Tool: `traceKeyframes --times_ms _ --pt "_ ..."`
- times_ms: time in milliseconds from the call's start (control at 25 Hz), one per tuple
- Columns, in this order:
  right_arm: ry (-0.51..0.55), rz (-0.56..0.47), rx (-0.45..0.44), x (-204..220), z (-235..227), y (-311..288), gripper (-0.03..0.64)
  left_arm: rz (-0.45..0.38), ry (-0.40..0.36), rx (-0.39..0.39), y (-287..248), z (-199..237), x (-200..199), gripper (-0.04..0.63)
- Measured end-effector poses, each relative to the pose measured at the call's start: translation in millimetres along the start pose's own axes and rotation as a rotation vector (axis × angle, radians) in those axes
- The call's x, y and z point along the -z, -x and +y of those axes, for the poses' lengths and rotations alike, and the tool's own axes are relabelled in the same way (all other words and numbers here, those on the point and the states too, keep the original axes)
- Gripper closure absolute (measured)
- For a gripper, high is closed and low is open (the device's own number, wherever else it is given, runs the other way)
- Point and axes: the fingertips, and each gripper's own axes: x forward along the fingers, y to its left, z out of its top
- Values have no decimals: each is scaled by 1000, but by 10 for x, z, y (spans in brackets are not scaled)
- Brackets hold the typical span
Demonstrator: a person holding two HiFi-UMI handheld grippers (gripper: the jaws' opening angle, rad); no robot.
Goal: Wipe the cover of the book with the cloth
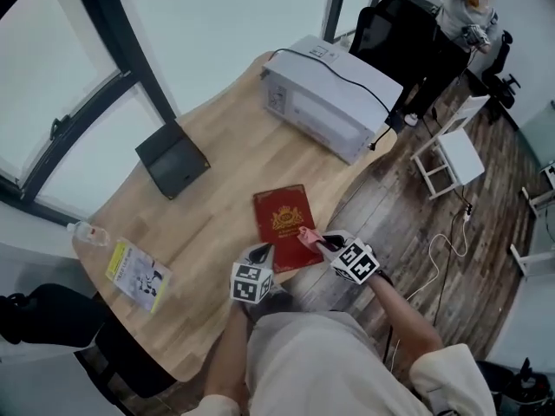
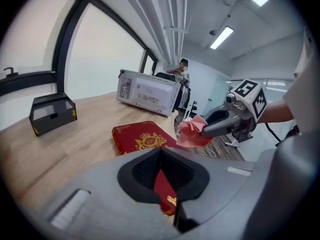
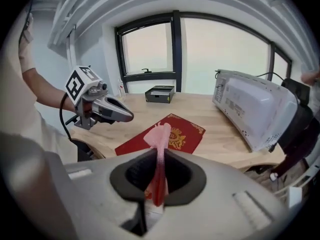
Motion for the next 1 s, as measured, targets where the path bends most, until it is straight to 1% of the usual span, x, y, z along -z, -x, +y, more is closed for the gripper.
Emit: traceKeyframes --times_ms 120,160,200,240,320,360,400,480,560,640,720,800,840,880,920,960,1000 --pt "81 35 6 -18 -67 -240 586 21 24 44 -326 140 34 588" --pt "91 41 10 0 -84 -335 586 38 25 62 -422 161 64 588" --pt "70 41 14 20 -121 -427 586 56 26 75 -514 178 93 588" --pt "6 35 18 45 -175 -510 586 71 32 79 -591 200 123 588" --pt "-196 10 29 123 -259 -624 586 83 70 58 -652 248 198 588" --pt "-265 7 44 177 -270 -658 586 82 91 46 -642 263 238 588" --pt "-291 12 64 235 -266 -690 586 84 103 42 -628 267 270 588" --pt "-315 0 88 307 -254 -760 586 95 101 66 -631 254 294 588" --pt "-413 -67 97 297 -275 -798 586 105 82 95 -670 248 274 588" --pt "-513 -120 112 295 -255 -794 586 110 63 101 -692 251 254 588" --pt "-584 -138 97 295 -136 -805 586 110 55 88 -702 270 237 588" --pt "-635 -134 37 240 -8 -863 586 120 41 64 -750 325 234 588" --pt "-634 -118 6 204 31 -895 586 130 33 53 -771 348 243 588" --pt "-601 -93 -19 172 56 -917 586 138 28 46 -779 358 257 588" --pt "-531 -63 -38 137 71 -929 586 147 24 44 -778 356 272 588" --pt "-427 -33 -52 95 75 -933 586 155 16 43 -775 350 283 588" --pt "-297 -6 -58 52 69 -931 586 161 4 40 -774 344 283 588"
